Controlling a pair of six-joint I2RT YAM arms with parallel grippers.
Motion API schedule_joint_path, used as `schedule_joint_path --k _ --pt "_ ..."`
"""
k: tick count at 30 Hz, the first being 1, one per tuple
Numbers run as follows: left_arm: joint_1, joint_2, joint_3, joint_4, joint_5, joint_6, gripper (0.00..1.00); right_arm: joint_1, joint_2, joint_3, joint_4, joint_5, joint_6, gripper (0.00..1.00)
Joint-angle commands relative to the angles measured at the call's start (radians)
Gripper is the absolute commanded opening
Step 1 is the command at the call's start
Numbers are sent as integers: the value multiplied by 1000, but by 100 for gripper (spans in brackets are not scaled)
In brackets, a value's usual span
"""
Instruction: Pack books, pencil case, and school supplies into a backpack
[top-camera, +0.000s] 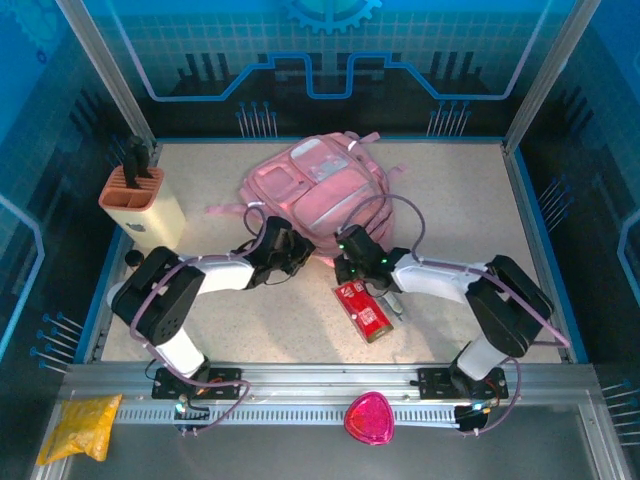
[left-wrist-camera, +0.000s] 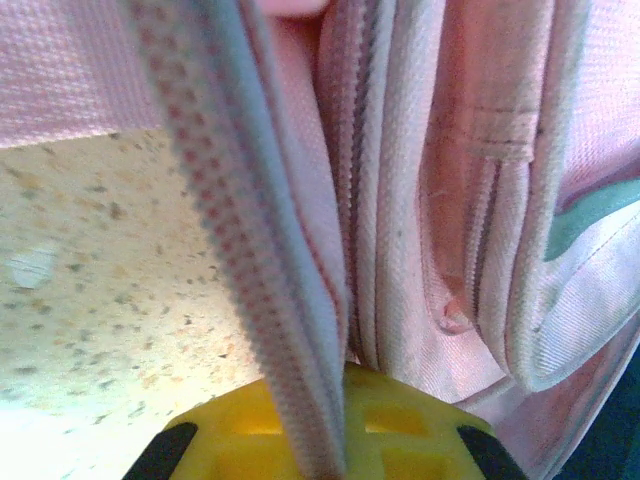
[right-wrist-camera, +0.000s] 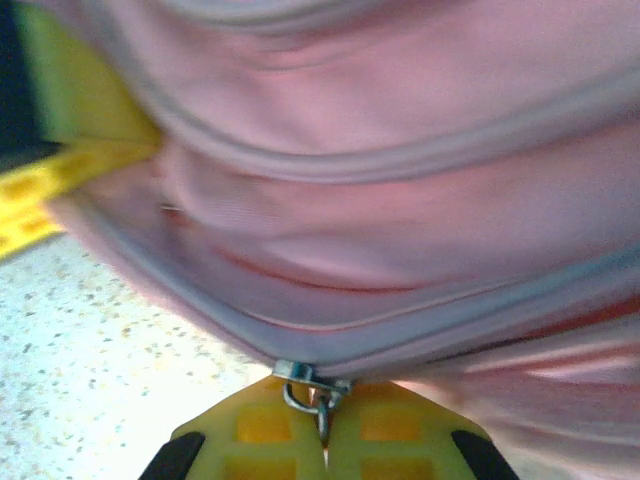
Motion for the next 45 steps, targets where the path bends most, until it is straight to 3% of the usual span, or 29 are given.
schedule_joint_path --k 1,11,14,19,24,28,31,36,40,45 --pt "95 -69 48 -138 -65 137 0 -87 -67 -61 -109 15 -15 0" --pt "236 -112 96 -261 -10 287 0 -202 -76 -9 -159 -46 -104 0" --pt "277 -91 170 -358 -35 364 0 -123 -31 84 -205 -56 -211 0" --pt "344 -34 282 -401 -24 465 0 -30 51 145 -173 -191 -183 0" --pt "394 64 460 -556 51 521 17 79 106 228 -80 -297 -140 0" --pt "396 -6 408 -534 60 511 42 88 162 285 -70 -328 -125 0" --pt "396 -70 334 -561 75 468 46 85 175 283 -59 -311 -111 0" --pt "326 -210 109 -400 148 272 52 82 191 282 -52 -313 -103 0" --pt "193 -304 38 -414 21 190 56 82 195 265 -34 -333 -86 0" --pt "84 -302 -20 -302 -42 44 61 79 201 247 -16 -330 -74 0"
